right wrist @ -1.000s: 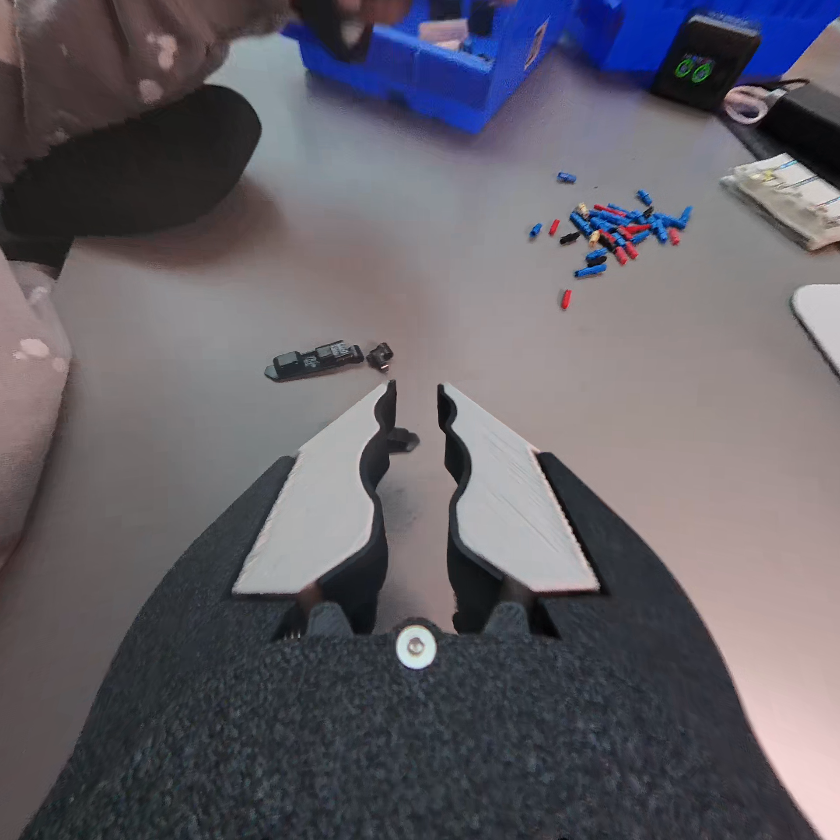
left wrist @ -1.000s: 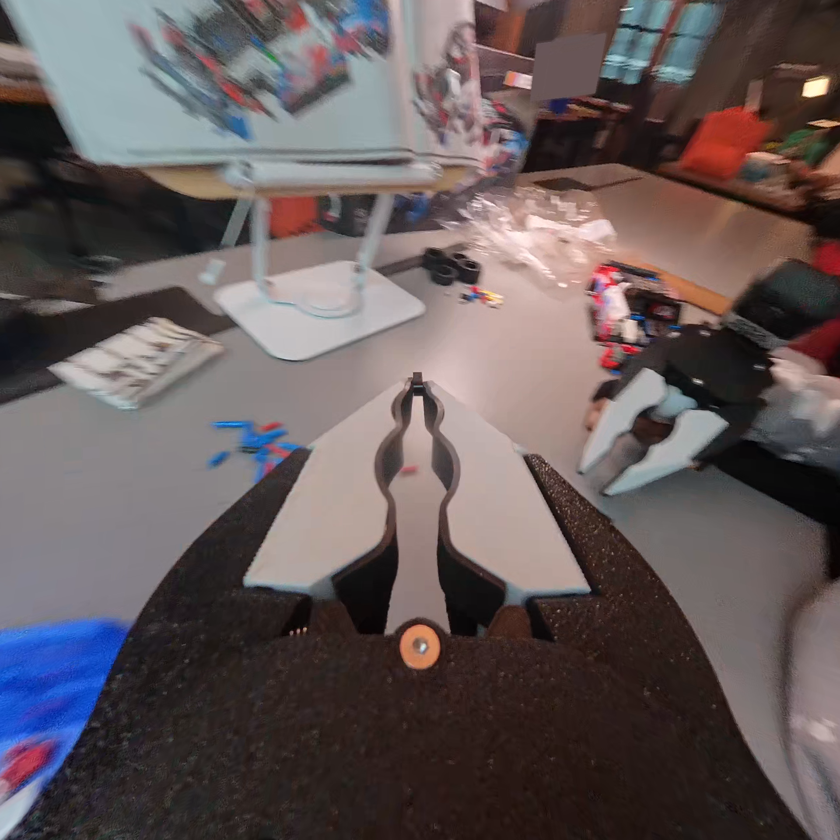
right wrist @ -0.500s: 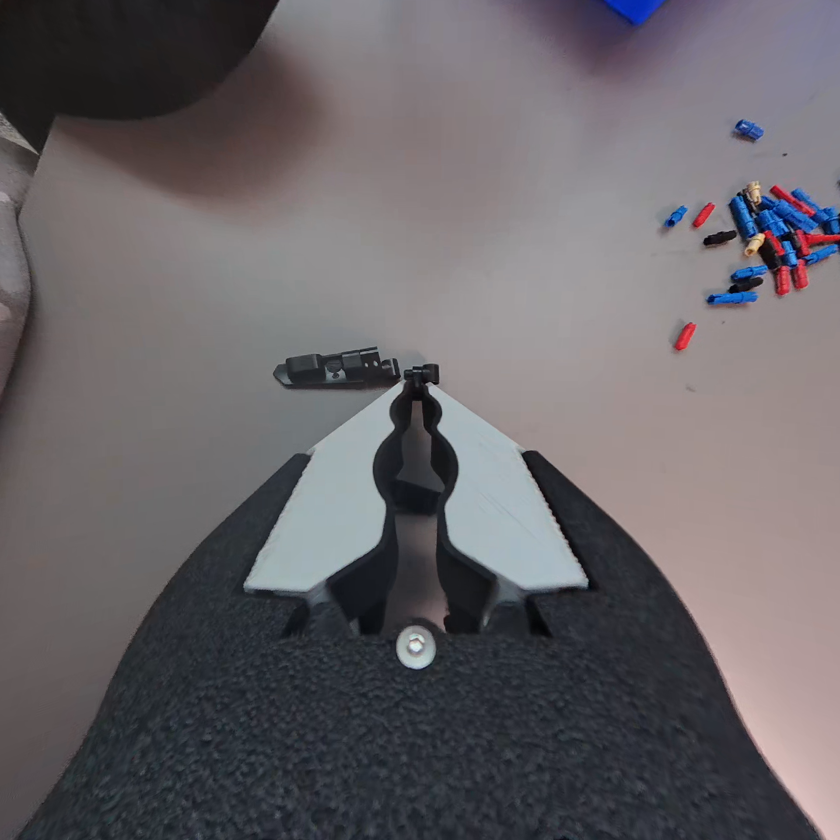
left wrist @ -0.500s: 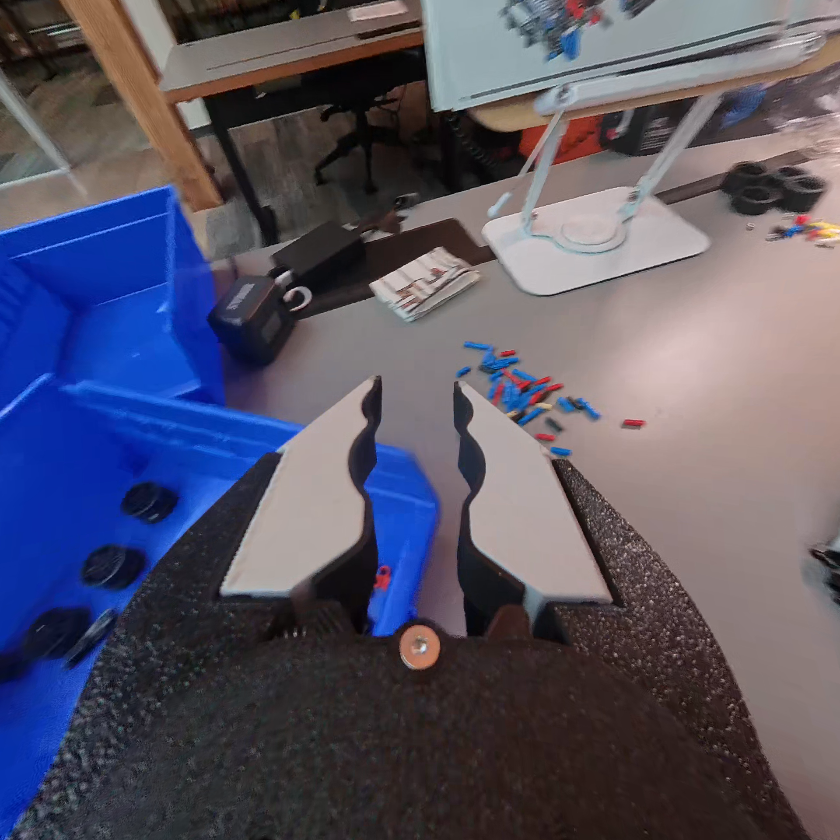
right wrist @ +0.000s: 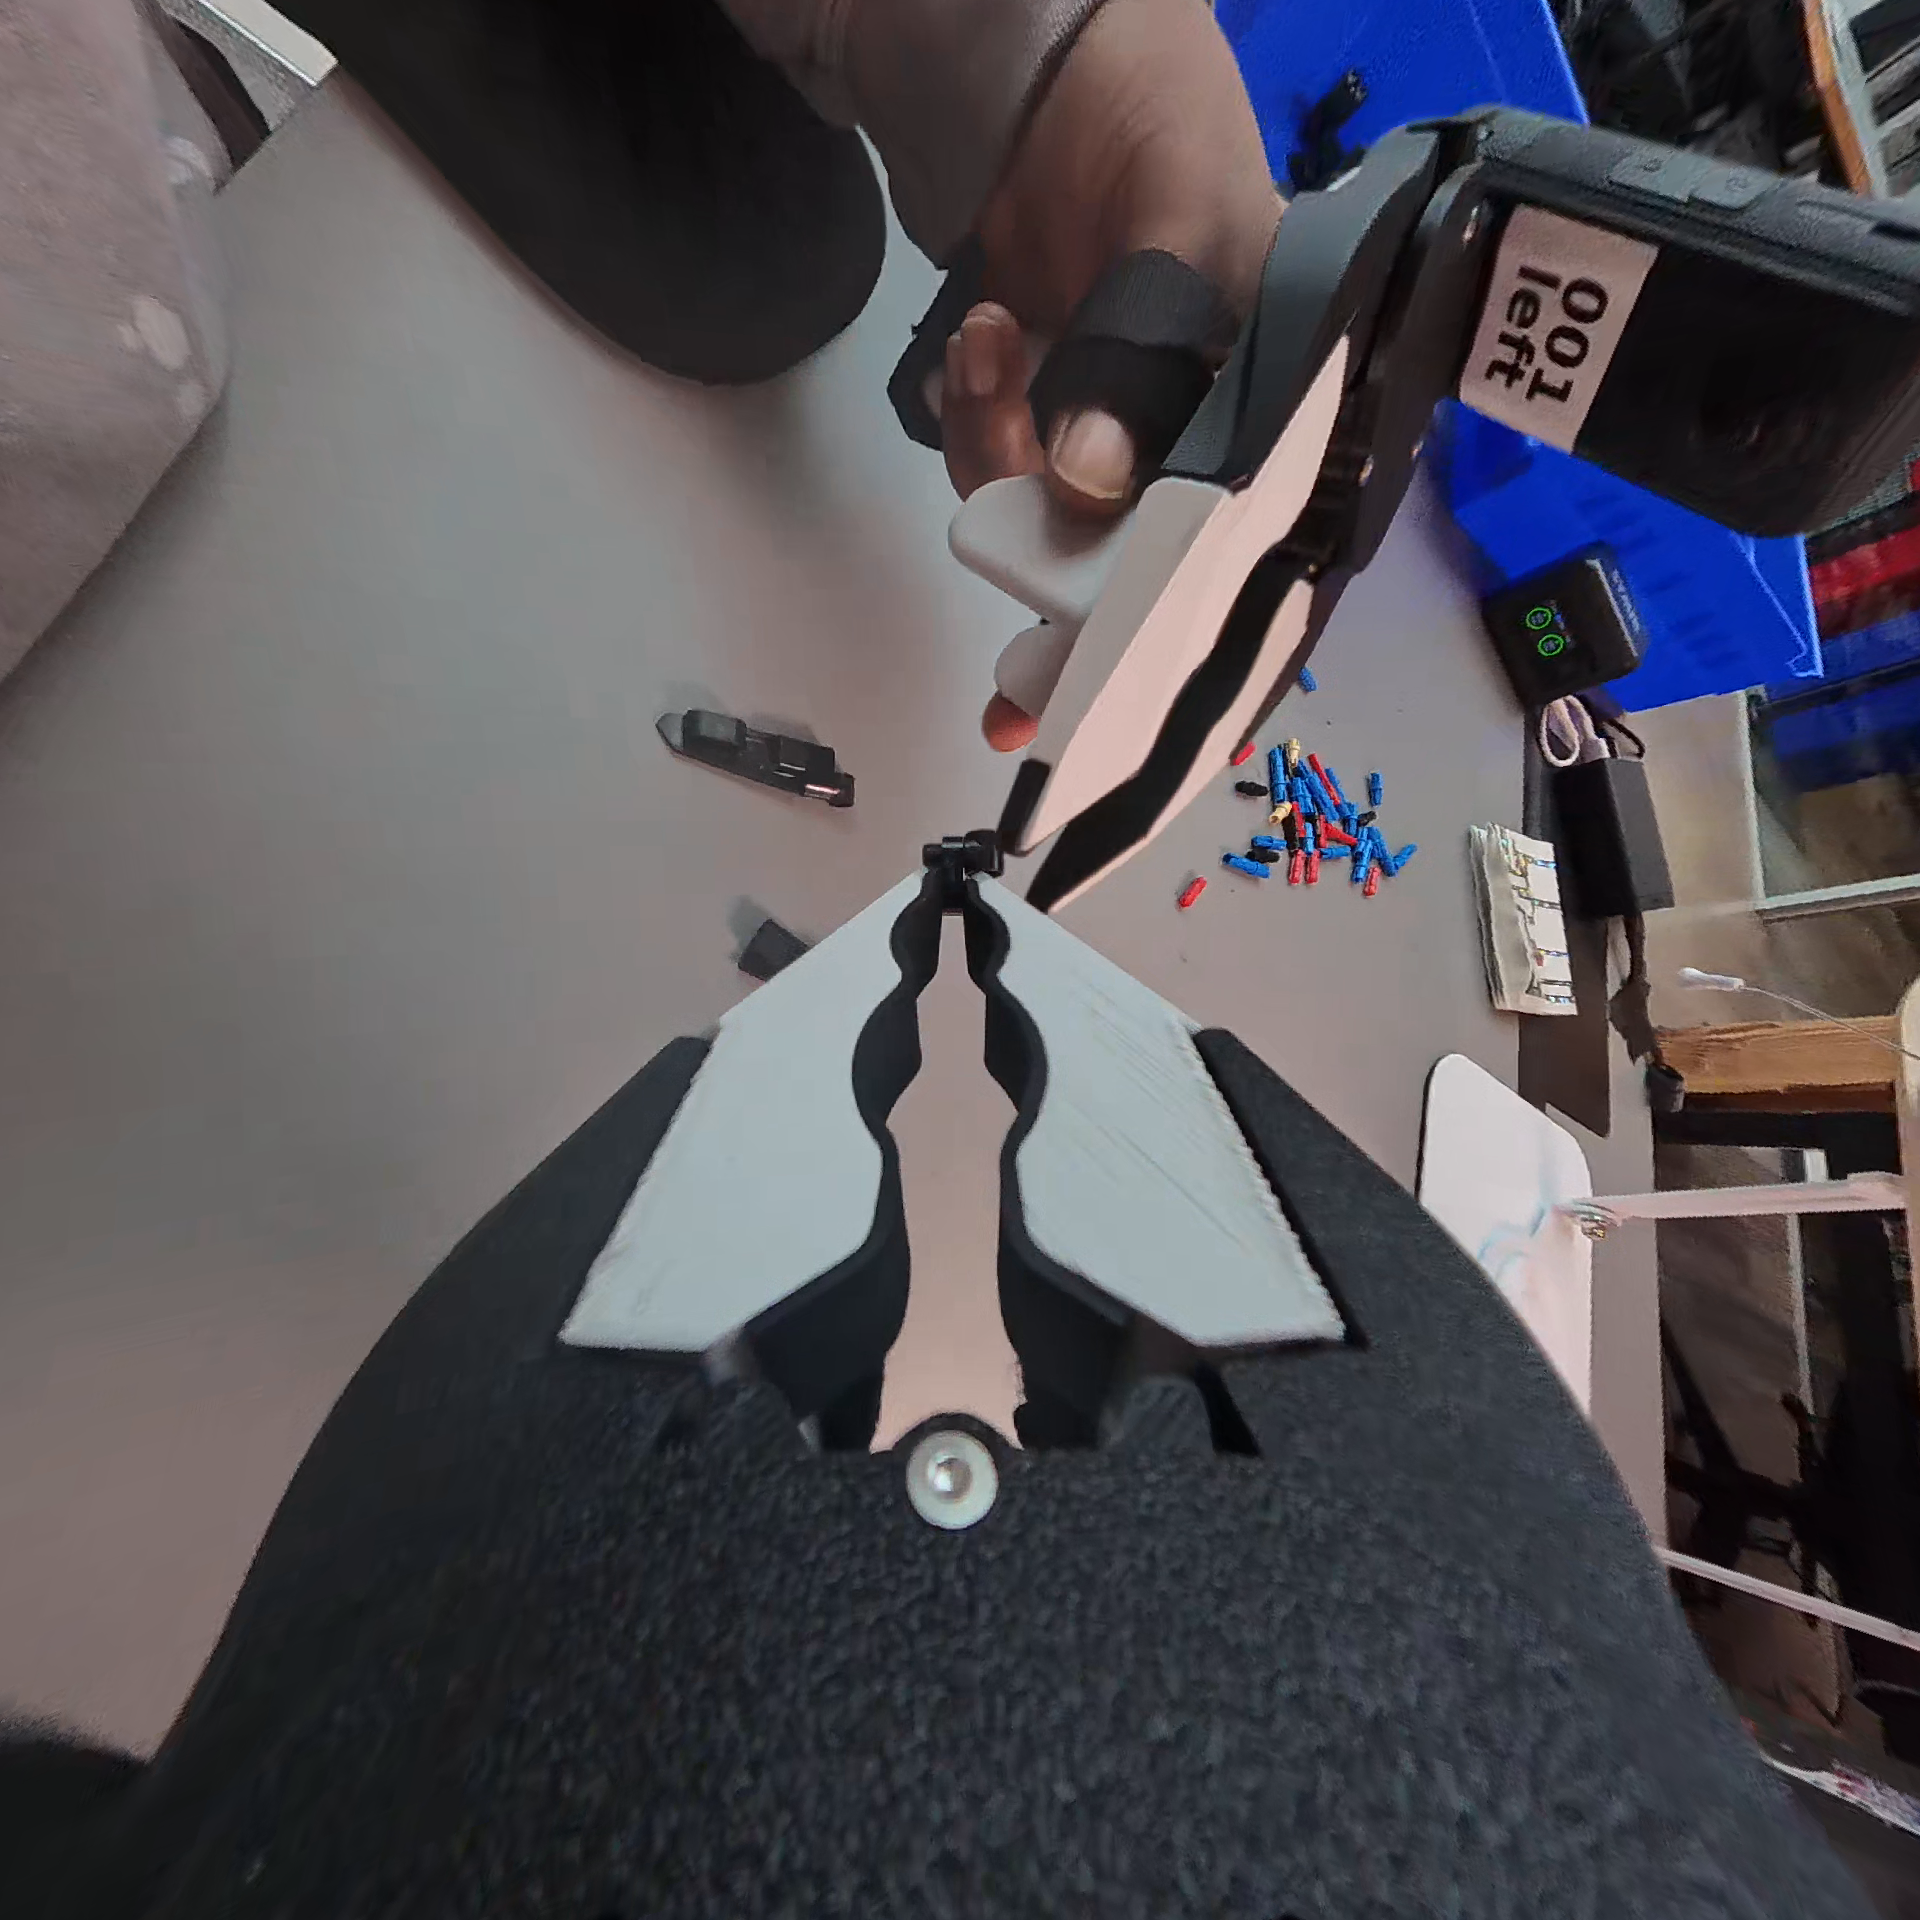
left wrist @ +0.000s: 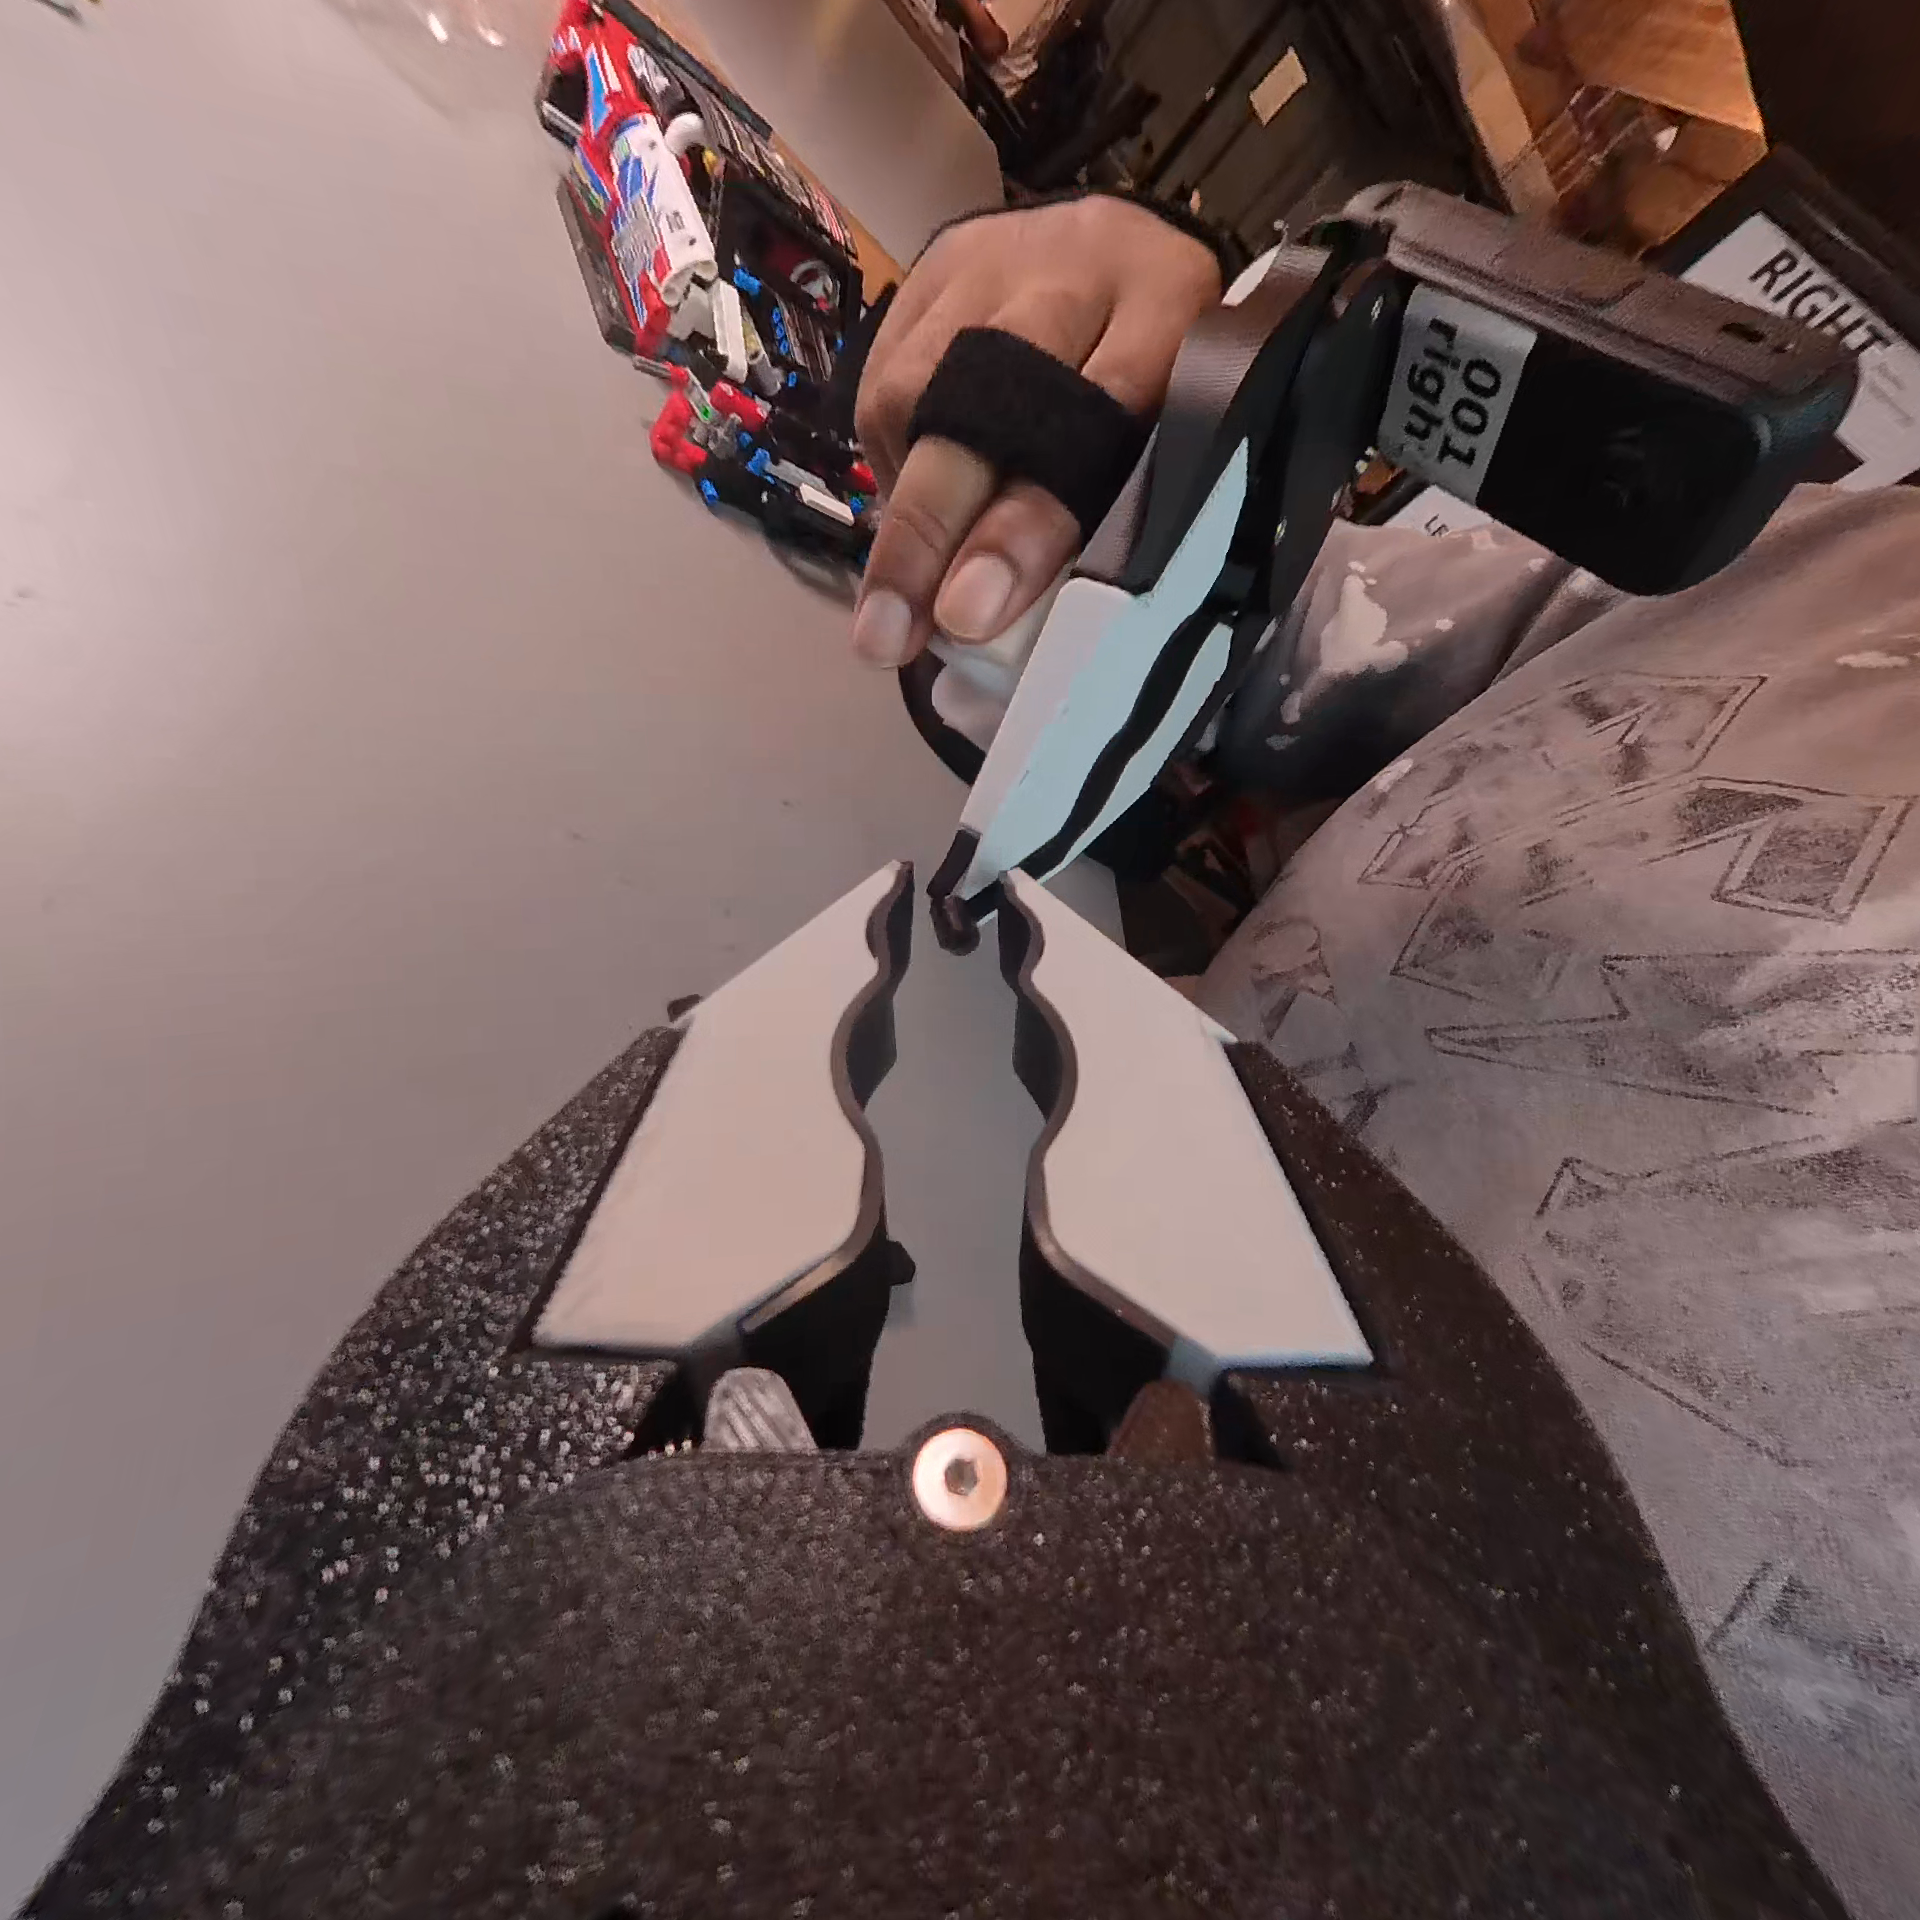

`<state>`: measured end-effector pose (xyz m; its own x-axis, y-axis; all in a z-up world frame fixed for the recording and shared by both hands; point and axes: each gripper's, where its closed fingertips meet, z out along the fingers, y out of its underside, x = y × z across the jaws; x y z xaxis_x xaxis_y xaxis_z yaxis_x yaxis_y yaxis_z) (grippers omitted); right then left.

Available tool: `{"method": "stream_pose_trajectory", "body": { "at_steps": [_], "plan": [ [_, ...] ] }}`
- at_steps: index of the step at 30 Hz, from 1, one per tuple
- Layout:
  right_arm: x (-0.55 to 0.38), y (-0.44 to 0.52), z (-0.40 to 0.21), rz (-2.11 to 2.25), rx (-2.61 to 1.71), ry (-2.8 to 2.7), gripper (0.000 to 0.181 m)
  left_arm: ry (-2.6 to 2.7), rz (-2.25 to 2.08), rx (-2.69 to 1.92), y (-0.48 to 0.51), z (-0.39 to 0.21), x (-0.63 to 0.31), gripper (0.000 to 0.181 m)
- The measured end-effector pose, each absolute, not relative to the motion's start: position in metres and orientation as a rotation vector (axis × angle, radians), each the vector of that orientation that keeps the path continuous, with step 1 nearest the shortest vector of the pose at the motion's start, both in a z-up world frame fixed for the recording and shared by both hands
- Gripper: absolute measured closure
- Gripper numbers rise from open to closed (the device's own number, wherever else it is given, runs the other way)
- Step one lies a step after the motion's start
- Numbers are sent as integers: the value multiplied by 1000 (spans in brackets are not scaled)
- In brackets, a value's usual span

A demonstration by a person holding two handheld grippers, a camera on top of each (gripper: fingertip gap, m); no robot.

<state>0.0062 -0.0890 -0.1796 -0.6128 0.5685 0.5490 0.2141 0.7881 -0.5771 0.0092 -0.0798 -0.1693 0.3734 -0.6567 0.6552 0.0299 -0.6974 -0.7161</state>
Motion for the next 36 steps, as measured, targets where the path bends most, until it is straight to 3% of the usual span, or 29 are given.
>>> {"method": "stream_pose_trajectory", "body": {
  "at_steps": [8, 11, 14, 22, 36],
  "plan": [
    [15, -85, -174, 625, -590, -2225, 178, 574, -1335, -1949, -79, -171, 21, 175],
    [10, -80, -149, 963, -839, -2013, 173, 471, -1395, -1772, -73, -147, 14, 176],
    [7, -77, -132, 1225, -1001, -1778, 155, 281, -1505, -1630, -65, -128, 6, 176],
    [-5, -54, -125, 792, -941, -1517, 161, -39, -1725, -1502, -51, -117, 9, 176],
    [-11, -47, -133, 656, -869, -1532, 167, -74, -1676, -1531, -45, -129, 1, 180]
  ]
}}
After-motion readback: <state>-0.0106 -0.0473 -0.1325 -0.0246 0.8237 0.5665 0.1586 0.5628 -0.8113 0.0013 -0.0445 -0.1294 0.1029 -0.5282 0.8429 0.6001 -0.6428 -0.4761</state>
